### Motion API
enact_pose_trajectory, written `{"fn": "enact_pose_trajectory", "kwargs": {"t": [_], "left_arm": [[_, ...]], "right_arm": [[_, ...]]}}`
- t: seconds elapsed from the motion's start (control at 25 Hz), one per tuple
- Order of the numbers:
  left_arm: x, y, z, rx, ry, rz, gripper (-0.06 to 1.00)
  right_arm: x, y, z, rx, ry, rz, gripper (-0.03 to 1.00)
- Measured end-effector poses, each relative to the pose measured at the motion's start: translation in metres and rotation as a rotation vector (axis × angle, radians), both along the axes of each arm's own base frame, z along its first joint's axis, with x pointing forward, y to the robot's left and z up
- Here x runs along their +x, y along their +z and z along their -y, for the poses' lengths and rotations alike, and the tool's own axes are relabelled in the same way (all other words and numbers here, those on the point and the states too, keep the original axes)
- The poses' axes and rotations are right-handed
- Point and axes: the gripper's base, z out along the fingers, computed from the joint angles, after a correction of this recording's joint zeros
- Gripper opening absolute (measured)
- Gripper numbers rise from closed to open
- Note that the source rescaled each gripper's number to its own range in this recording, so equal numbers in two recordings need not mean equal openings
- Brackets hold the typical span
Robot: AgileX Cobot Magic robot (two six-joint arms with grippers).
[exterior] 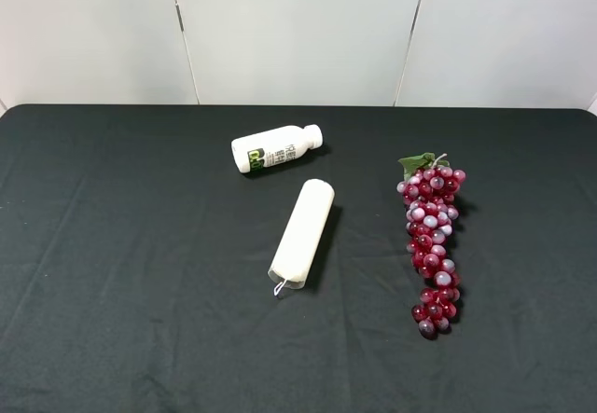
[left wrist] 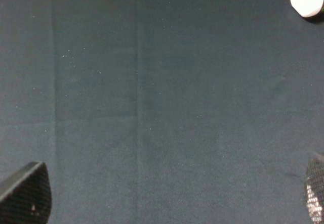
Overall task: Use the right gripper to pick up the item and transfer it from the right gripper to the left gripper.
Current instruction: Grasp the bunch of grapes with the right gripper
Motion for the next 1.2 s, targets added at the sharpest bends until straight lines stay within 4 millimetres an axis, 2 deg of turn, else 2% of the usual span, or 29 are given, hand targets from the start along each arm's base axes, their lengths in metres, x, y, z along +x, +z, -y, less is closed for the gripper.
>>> {"fn": "enact_pose_trajectory", "kwargs": {"t": [1.2], "left_arm": [[0.0, 0.0, 0.0001, -0.001, -0.001, 0.0, 1.0]], "right_arm": [[0.0, 0.0001, 0.0, 0.0, 0.0, 0.001, 1.0]]}}
